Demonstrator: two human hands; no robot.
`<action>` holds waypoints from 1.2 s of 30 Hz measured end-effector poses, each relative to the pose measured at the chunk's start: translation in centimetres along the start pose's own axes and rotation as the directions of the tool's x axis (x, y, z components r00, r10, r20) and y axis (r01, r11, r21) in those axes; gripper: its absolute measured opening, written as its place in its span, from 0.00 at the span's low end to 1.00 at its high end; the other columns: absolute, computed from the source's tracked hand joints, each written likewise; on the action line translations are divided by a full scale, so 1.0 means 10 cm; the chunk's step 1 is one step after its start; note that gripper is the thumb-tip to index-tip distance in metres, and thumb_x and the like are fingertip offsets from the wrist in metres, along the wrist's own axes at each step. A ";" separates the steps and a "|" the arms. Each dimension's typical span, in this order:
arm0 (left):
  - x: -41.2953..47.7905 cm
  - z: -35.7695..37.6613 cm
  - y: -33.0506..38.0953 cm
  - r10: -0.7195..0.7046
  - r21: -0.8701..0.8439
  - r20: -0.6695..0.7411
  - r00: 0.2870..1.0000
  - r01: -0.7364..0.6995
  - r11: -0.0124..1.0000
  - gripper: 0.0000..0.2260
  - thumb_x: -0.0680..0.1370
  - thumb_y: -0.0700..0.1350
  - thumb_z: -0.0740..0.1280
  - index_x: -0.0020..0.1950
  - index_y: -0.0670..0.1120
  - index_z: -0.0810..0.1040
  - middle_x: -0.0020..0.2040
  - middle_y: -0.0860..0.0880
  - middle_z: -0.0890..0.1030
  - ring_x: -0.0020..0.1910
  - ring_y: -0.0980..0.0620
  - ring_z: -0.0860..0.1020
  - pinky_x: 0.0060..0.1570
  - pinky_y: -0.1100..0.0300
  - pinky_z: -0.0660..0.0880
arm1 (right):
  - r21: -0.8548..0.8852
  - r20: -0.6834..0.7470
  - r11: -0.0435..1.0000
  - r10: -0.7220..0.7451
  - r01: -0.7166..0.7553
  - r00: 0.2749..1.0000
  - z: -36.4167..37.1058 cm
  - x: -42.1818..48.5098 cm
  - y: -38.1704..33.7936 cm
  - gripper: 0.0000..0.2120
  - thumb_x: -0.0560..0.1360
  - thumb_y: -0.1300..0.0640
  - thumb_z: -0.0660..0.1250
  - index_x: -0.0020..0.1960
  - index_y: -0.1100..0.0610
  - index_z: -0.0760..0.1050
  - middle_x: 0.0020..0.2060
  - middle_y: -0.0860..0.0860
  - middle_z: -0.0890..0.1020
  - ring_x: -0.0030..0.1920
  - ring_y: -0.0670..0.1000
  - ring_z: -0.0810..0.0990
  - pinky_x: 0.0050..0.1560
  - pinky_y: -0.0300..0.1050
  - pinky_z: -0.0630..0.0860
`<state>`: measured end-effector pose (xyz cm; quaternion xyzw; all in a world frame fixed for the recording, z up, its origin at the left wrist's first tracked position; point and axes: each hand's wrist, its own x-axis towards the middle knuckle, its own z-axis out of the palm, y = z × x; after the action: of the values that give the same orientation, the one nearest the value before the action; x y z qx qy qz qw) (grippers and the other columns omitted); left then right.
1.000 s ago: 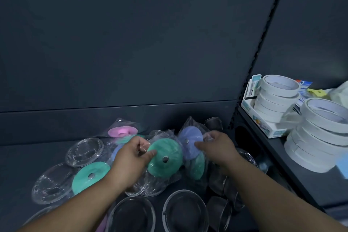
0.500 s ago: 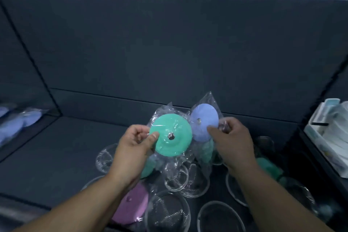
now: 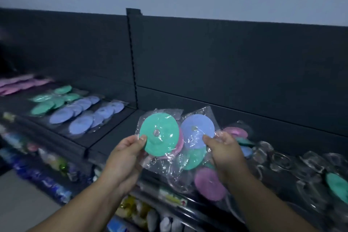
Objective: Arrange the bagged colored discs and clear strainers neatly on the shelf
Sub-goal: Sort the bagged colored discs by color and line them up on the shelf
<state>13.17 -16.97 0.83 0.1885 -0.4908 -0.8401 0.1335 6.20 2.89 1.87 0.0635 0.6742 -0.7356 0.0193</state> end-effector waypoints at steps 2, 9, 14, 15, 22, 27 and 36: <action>-0.07 -0.50 0.18 -0.010 0.019 -0.049 0.999 0.011 1.000 0.01 0.79 0.37 0.64 0.49 0.42 0.74 0.39 0.44 0.82 0.29 0.54 0.81 0.27 0.64 0.77 | 0.080 0.098 0.992 0.086 -0.094 0.991 0.45 -0.26 0.08 0.06 0.75 0.62 0.70 0.49 0.58 0.74 0.46 0.58 0.81 0.39 0.56 0.81 0.38 0.49 0.79; -0.40 -2.35 0.83 0.013 0.078 -0.222 0.975 0.004 0.997 0.22 0.71 0.44 0.75 0.62 0.42 0.72 0.49 0.41 0.82 0.39 0.44 0.82 0.36 0.52 0.79 | 0.049 0.363 0.969 0.208 -0.242 0.908 2.08 -1.20 0.49 0.10 0.75 0.61 0.69 0.55 0.59 0.73 0.53 0.62 0.82 0.46 0.59 0.82 0.47 0.56 0.80; -0.63 -3.22 1.27 -0.015 0.087 -0.218 0.976 0.035 0.996 0.27 0.64 0.44 0.77 0.61 0.40 0.76 0.52 0.40 0.84 0.50 0.40 0.80 0.53 0.45 0.75 | 0.039 0.491 0.954 0.241 -0.297 0.837 2.99 -1.64 0.67 0.10 0.76 0.63 0.68 0.56 0.59 0.72 0.52 0.62 0.83 0.39 0.56 0.81 0.50 0.59 0.78; -0.65 -3.33 1.33 -0.037 0.090 -0.208 0.978 0.056 0.994 0.21 0.67 0.43 0.74 0.58 0.39 0.78 0.51 0.40 0.84 0.49 0.40 0.81 0.50 0.48 0.77 | 0.035 0.511 0.950 0.250 -0.310 0.822 3.14 -1.68 0.70 0.09 0.76 0.63 0.67 0.56 0.60 0.72 0.52 0.62 0.83 0.40 0.56 0.81 0.52 0.60 0.78; -0.45 -3.88 1.57 -0.128 -0.038 -0.241 0.962 0.123 0.992 0.18 0.66 0.44 0.72 0.53 0.38 0.82 0.51 0.38 0.84 0.51 0.40 0.80 0.60 0.46 0.73 | 0.069 0.619 0.889 0.318 -0.453 0.718 3.94 -1.64 0.82 0.08 0.78 0.65 0.64 0.57 0.62 0.72 0.44 0.59 0.84 0.37 0.54 0.82 0.42 0.50 0.80; 0.09 -4.08 1.71 -0.117 -0.063 -0.257 0.959 0.104 0.993 0.29 0.66 0.49 0.74 0.64 0.41 0.74 0.52 0.43 0.83 0.42 0.45 0.78 0.39 0.52 0.77 | 0.077 0.673 0.829 0.368 -0.555 0.642 4.47 -1.27 0.93 0.08 0.78 0.66 0.62 0.57 0.63 0.73 0.35 0.56 0.81 0.31 0.51 0.77 0.41 0.50 0.82; 1.37 -4.14 1.89 -0.117 -0.121 -0.220 0.969 0.091 0.988 0.21 0.70 0.43 0.70 0.63 0.42 0.74 0.53 0.42 0.84 0.41 0.46 0.84 0.30 0.57 0.80 | -0.088 0.663 0.810 0.482 -0.579 0.573 5.11 -0.24 1.11 0.17 0.78 0.61 0.65 0.65 0.61 0.69 0.47 0.59 0.84 0.47 0.60 0.84 0.48 0.54 0.81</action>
<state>20.21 -63.80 -3.66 0.3009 -0.4147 -0.8448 0.1545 6.43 -49.01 -4.60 0.0012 0.5193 -0.7136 0.4703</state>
